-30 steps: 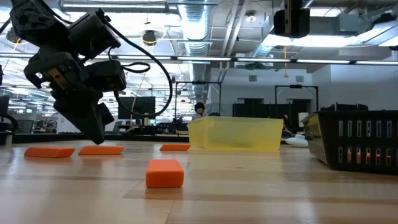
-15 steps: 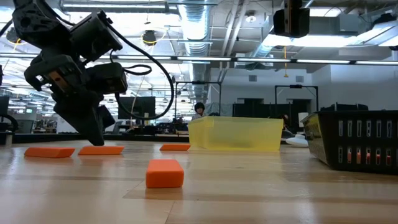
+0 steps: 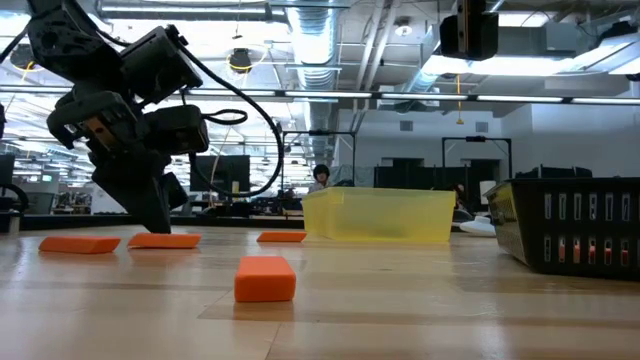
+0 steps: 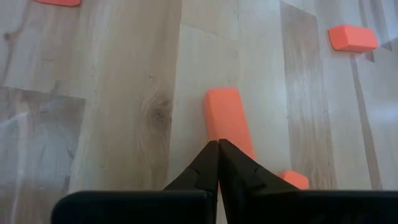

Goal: Pick & Place School Supplies
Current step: Put the orange eraser into the right black bin

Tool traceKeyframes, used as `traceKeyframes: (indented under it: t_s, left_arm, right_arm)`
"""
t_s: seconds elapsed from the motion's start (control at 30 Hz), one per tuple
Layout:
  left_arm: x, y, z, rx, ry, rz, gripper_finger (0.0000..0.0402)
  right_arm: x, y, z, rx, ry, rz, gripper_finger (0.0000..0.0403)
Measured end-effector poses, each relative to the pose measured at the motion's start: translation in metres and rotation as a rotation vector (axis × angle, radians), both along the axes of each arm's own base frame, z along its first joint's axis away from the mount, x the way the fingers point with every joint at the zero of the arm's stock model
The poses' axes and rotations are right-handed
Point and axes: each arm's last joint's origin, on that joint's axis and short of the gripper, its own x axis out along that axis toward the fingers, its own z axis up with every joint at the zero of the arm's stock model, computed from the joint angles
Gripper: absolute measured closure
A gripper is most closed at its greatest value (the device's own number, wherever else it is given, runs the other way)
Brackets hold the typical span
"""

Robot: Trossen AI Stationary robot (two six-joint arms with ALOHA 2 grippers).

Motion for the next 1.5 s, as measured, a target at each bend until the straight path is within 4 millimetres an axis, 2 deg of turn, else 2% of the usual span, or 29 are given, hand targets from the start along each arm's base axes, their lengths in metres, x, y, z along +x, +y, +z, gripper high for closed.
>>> traceKeyframes:
  t_s: [0.5,0.8,0.97,1.2,1.33,1.5]
  left_arm:
    - [-0.001,0.007,-0.002,0.035,0.014,0.027,0.0401]
    - [-0.002,0.023,0.002,0.013,0.007,0.121,0.0401]
    - [-0.006,0.031,0.017,0.021,-0.045,0.242,0.0401]
    - [-0.011,0.026,0.049,-0.095,-0.184,0.276,0.0394]
    - [-0.014,0.018,0.063,-0.154,-0.245,0.273,0.0365]
    - [-0.018,0.005,0.076,-0.190,-0.300,0.221,0.0305]
  right_arm:
    - [0.000,0.000,0.001,0.003,-0.006,0.000,0.0403]
    - [0.000,0.001,0.001,0.004,-0.007,0.004,0.0403]
    - [-0.001,0.003,0.001,0.000,-0.008,0.011,0.0403]
    - [-0.001,0.003,0.001,-0.015,-0.009,0.030,0.0403]
    - [0.000,0.002,0.001,-0.015,-0.007,0.039,0.0403]
    - [0.000,0.001,0.001,-0.015,-0.008,0.034,0.0403]
